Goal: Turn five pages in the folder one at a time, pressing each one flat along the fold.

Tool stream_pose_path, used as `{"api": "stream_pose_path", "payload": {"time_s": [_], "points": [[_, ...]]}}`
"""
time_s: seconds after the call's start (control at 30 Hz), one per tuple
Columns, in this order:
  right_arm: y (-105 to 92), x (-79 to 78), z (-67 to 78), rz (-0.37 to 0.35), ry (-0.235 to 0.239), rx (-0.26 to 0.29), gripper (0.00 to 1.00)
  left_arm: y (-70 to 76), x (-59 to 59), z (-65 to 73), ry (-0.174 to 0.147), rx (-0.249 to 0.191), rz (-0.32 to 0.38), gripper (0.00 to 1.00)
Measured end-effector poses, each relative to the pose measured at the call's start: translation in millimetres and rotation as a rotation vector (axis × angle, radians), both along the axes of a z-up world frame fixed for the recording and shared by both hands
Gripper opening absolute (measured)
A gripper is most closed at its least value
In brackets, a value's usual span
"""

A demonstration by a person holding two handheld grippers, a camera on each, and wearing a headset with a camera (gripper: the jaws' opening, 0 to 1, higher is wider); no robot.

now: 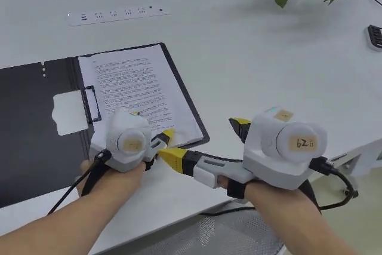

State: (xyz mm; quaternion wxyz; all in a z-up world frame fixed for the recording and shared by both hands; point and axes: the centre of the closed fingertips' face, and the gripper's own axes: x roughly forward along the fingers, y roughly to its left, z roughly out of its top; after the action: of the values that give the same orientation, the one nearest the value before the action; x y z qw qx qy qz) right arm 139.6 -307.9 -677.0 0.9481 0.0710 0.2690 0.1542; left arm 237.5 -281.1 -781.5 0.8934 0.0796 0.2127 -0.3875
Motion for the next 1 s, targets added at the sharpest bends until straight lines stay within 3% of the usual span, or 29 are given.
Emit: {"api": "stream_pose_path", "payload": {"time_s": [0.6,0.7,0.77,0.87,0.93,1.0], "points": [[5.2,6.7,-2.2,0.021,0.013,-0.006,0.93,2.9,0.6,1.8,0.013,-0.025,0.023,0.23],[5.8,7.7,-3.7,0.024,0.019,-0.009,0.93,11.5,9.1,2.0,0.032,-0.040,0.080,0.11],[5.8,8.7,-4.3,0.023,0.020,-0.009,0.92,9.0,7.0,2.2,0.010,-0.016,0.039,0.10],[6.5,11.3,-6.0,0.022,0.024,-0.007,0.92,9.0,5.9,2.4,0.029,-0.031,0.047,0.09],[7.0,13.6,-8.1,0.020,0.030,-0.001,0.91,6.2,3.2,2.6,0.059,-0.059,0.053,0.05],[7.8,16.2,-11.2,0.018,0.040,0.009,0.89,7.5,4.5,1.8,0.062,-0.061,0.069,0.05]]}}
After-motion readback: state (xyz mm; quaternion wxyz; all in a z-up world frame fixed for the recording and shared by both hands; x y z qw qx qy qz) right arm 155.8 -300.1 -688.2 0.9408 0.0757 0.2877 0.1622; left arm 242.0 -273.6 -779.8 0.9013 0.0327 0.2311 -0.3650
